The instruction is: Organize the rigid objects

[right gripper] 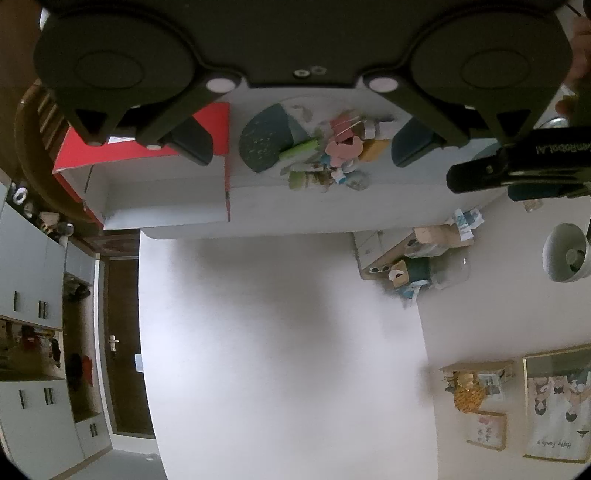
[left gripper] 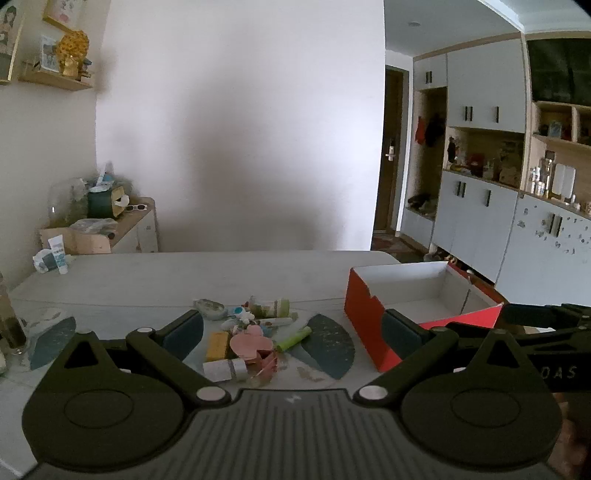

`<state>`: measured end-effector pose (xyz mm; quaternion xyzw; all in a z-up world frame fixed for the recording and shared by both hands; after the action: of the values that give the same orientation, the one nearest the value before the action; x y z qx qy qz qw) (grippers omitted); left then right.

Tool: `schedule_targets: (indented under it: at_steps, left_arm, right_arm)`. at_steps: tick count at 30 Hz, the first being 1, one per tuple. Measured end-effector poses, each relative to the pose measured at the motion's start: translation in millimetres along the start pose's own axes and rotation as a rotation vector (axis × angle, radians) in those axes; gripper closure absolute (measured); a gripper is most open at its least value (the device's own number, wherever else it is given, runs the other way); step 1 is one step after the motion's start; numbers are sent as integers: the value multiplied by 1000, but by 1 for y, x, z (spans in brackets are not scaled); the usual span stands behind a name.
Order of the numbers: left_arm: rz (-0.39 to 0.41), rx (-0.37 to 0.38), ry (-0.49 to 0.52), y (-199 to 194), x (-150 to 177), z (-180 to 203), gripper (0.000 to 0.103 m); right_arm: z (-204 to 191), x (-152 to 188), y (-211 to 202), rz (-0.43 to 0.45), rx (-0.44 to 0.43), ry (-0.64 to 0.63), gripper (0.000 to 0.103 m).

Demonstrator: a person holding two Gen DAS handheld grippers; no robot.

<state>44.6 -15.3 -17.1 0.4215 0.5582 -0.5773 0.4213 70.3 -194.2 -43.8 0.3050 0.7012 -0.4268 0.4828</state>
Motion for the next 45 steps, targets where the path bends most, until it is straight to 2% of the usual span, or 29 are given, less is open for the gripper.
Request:
schedule_targets:
  at_steps: [10,18,22,25,32,36,37,45]
  left_arm:
    - [-11,-3,2,1,1,-11,0]
    - [-36,-10,18,15,6,-30,0]
    - [-56,-29,72,37,20,-49,0]
    - [-85,-8,104,54,39,-59,0]
    - [-210,42,80,100,85,-79,0]
    - [-257,74,28,119,101,-88,0]
    - [-268,121,35,123,105,-88,0]
    - [-350,145,68,156,136,-90,1]
  right_arm:
    - [-10,1,10,-16,2,-7,0]
    - [-22,8,44,-74,-10,-36,0]
    - [-27,18,71,-116,-26,-71,0]
    - [-32,25,90,-146,-32,-90,0]
    - [-40,40,138,-217,-22,-119,0]
    - [-45,50,164,-262,-29,-109,2]
    - [-46,52,168,-270,-32,-109,3]
    - [-61,64,213,-318,-51,-160,9]
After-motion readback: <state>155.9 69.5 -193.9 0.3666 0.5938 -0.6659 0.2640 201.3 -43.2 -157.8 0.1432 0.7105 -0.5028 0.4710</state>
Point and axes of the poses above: each gripper's, at about its wrist camera, not at the fingertips, and y roughly the way its jaws point, z to its right, x to its underside, the point moved 6 cm from there along y, roughly the way its jaws point, and after that the axes turned 6 degrees about z, right-handed, at the moved point
